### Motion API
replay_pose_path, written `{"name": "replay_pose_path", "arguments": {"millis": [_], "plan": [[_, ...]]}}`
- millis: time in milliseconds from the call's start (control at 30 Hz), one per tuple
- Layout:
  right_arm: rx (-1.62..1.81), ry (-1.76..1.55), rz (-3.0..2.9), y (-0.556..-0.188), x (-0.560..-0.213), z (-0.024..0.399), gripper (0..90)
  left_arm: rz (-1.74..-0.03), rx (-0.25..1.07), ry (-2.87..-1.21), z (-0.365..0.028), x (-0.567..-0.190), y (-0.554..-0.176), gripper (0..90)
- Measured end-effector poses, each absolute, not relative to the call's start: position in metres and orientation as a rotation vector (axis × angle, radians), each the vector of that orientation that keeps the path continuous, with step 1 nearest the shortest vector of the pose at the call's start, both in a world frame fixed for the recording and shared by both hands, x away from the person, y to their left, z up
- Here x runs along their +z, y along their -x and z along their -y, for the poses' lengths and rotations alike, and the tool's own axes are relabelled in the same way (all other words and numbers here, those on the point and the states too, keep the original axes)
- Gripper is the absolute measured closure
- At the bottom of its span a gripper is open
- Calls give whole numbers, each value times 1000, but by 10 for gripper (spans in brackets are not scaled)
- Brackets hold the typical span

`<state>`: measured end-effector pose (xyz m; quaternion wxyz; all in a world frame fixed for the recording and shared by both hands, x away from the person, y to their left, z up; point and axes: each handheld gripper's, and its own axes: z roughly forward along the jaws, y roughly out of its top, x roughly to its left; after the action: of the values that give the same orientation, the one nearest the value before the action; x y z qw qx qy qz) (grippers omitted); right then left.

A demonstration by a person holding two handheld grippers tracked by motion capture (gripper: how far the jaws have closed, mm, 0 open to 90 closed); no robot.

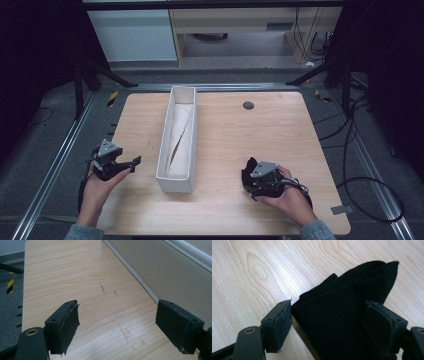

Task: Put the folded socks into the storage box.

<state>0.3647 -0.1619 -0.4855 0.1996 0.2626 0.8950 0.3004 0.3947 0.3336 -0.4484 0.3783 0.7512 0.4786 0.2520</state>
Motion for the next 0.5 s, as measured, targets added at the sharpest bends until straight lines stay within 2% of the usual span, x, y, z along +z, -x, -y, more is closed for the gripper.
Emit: {"name": "replay_pose_path", "arguments": {"millis": [500], "plan": [[800, -701, -2472, -361, -492, 158, 239, -1235, 619, -1925, -331, -455, -393, 180]]}}
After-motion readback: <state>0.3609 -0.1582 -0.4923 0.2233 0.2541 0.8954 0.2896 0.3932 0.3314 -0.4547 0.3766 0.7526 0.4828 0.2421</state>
